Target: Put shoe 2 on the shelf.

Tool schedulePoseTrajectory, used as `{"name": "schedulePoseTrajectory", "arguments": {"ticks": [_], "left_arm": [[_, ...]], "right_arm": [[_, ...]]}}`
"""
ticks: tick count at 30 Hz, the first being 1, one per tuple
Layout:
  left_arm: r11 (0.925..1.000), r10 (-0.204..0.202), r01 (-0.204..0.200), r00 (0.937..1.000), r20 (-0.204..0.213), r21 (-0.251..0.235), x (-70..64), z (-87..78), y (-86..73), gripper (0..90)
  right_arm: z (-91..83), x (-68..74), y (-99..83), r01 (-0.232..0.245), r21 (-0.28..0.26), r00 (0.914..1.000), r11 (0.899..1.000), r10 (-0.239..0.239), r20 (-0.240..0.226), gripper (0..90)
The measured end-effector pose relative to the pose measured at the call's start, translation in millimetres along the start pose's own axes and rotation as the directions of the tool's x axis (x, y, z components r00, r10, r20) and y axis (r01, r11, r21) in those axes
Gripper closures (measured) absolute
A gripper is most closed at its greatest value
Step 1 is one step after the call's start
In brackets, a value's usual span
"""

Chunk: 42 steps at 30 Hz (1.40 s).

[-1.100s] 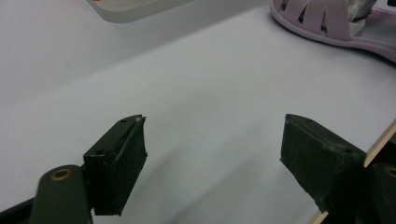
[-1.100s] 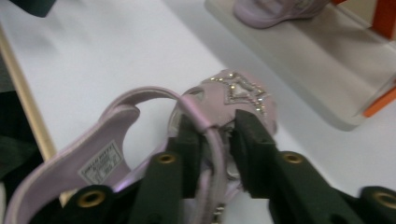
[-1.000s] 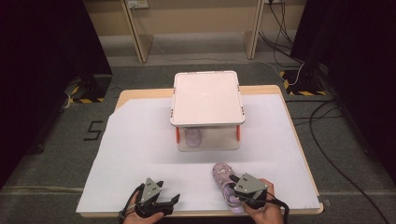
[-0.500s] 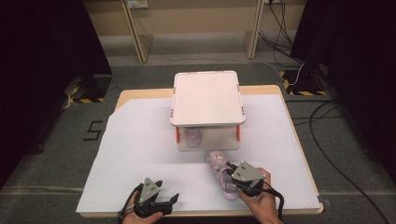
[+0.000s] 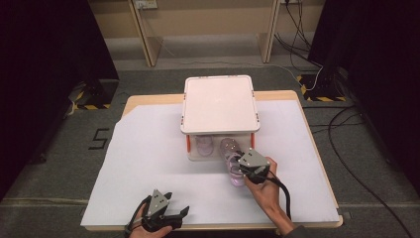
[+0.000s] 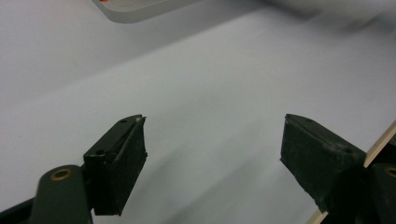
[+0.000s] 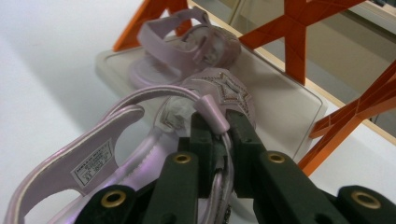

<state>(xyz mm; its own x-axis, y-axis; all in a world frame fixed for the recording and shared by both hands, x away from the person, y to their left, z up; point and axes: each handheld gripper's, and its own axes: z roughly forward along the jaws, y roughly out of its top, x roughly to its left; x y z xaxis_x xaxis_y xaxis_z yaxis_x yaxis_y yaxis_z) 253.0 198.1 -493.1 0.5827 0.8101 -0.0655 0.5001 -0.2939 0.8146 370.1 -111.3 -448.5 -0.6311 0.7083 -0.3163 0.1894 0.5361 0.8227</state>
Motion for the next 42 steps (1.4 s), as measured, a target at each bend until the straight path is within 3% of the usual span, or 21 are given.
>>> {"name": "schedulePoseTrajectory", "arguments": {"ticks": [11,17,23,30,35,37,42], "left_arm": [[1.0,0.002,-0.002,1.0,0.002,0.003,0.0,-0.1,-0.2,21.8],[1.0,0.0,0.0,1.0,0.004,0.001,-0.5,0.0,-0.3,21.8],[1.0,0.0,0.0,1.0,0.006,-0.001,-0.3,-0.3,-0.3,21.8],[1.0,-0.003,0.003,1.0,0.006,0.007,-0.6,0.9,-0.8,21.8],[1.0,-0.001,0.001,1.0,0.005,0.005,-0.6,0.1,-0.8,21.8],[1.0,-0.004,0.004,1.0,0.005,0.007,-0.6,0.3,-1.1,21.8],[1.0,-0.001,0.001,1.0,0.004,0.009,-1.5,0.6,-1.5,21.8]], "right_arm": [[37.7,-10.6,-0.4,-0.049,0.01,0.9968,0.999,0.049,0.064,81.7],[47.2,-13.3,0.5,-0.079,0.008,0.9934,0.997,0.078,0.084,80.9],[54.9,-13.5,3.1,-0.057,0.012,0.9941,0.998,0.056,0.093,79.9],[61.5,-16.0,2.7,-0.119,0.0,0.9886,0.993,0.119,0.093,71.1],[54.2,-18.8,4.1,-0.129,0.011,0.987,0.992,0.128,0.097,56.9],[47.3,-20.2,5.7,-0.151,-0.02,0.9869,0.988,0.152,0.055,54.1],[19.2,-12.8,11.5,-0.131,-0.05,0.9913,0.99,0.129,-0.026,46.7]]}}
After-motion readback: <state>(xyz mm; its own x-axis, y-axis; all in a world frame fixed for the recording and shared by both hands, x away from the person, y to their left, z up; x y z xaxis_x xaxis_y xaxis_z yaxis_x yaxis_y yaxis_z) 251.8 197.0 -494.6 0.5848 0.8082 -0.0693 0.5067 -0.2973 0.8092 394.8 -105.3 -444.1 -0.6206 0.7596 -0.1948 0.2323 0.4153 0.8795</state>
